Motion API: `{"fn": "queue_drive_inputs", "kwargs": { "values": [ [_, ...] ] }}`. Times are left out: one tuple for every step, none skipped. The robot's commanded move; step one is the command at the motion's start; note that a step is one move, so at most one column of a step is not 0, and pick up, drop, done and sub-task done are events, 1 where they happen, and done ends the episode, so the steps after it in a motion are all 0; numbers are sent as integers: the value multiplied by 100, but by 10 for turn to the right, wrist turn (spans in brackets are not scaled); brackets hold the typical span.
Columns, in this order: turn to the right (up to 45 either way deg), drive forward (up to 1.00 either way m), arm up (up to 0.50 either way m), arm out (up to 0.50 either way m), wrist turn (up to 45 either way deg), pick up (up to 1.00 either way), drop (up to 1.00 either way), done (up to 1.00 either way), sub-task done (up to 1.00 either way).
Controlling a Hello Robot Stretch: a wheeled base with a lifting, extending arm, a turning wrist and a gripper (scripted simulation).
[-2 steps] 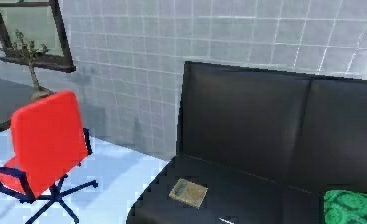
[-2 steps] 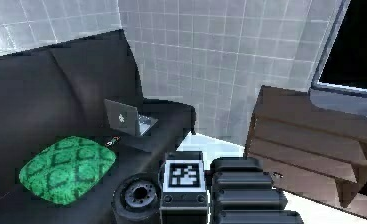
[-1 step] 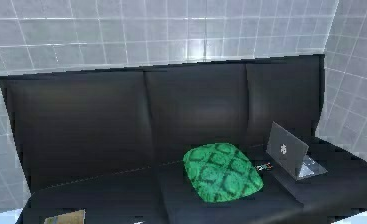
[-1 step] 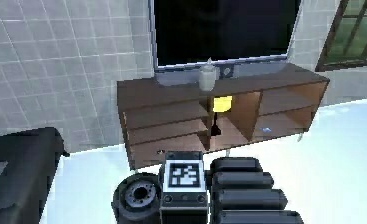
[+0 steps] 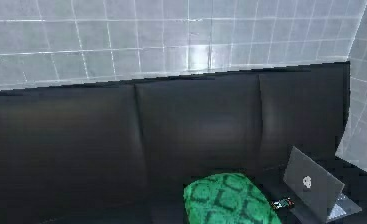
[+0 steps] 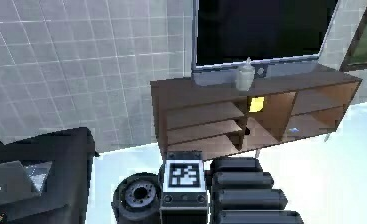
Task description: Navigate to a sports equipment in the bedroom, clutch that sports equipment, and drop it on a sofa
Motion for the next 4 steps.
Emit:
{"fn": "queue_drive_inputs", "kwargs": {
  "values": [
    [-450,0,0,0,0,0,0,0,0],
    [-450,0,0,0,0,0,0,0,0],
    [-450,0,0,0,0,0,0,0,0],
    [-300,0,0,0,0,0,0,0,0]
  ]
}}
